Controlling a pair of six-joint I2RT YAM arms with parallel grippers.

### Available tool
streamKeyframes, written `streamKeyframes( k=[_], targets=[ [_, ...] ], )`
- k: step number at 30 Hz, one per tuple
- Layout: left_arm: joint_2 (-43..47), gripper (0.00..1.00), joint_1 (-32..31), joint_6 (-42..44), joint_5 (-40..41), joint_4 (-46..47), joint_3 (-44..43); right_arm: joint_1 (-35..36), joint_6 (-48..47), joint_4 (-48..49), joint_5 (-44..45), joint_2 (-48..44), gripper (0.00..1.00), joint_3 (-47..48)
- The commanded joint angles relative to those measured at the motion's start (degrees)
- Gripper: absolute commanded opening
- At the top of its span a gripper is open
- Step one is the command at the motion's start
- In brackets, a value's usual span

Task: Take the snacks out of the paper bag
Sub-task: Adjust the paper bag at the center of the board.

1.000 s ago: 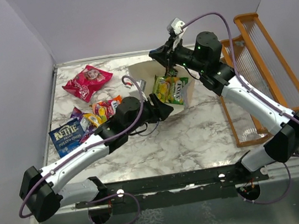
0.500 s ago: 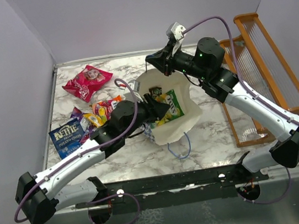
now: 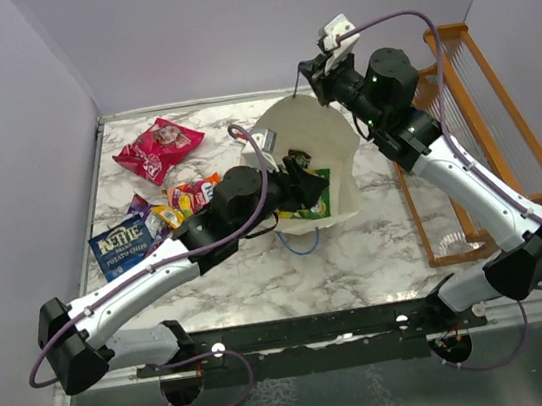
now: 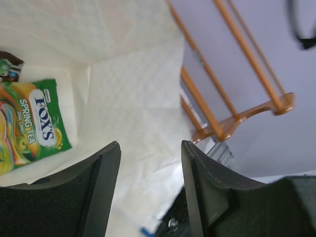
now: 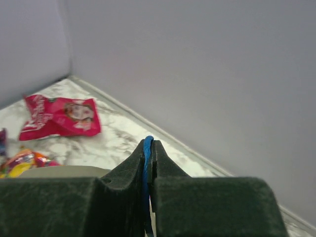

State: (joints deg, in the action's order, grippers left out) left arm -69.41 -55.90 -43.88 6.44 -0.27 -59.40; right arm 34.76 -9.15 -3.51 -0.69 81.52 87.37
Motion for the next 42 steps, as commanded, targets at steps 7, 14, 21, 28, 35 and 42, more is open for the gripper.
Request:
streamKeyframes(
  k=[7,14,21,28,35,42],
  targets=[
    [6.4,0.58,-0.1,8.1,0.9,-8.5,-10.8,-9.8,-14.2,0.4,6.6,6.4,0.02,11.2],
    [11.4,0.64,0.3,8.3,9.1,-10.8,-6.1,-10.1,-15.1,-2.8,2.6,7.9,0.02,15.6],
    [15.2,0.64,1.6,6.2,13.2,-10.9,-0.3,-4.9,-9.2,-1.0,0.8,6.1,0.02,5.0],
    [19.1,0.64,2.4,2.6,15.2,-11.4,4.7,-0.5,-3.3,0.3,-1.7,6.9,0.02,1.9],
    [18.6,0.64,2.7,-0.2,12.6,-8.3,7.7,0.9,6.3,0.1,-6.9,7.9,0.02,2.6],
    [16.2,0.6,3.1,-1.3,12.0,-5.0,8.9,0.9,7.1,-0.1,-14.9,4.0,0.02,-0.7]
  ],
)
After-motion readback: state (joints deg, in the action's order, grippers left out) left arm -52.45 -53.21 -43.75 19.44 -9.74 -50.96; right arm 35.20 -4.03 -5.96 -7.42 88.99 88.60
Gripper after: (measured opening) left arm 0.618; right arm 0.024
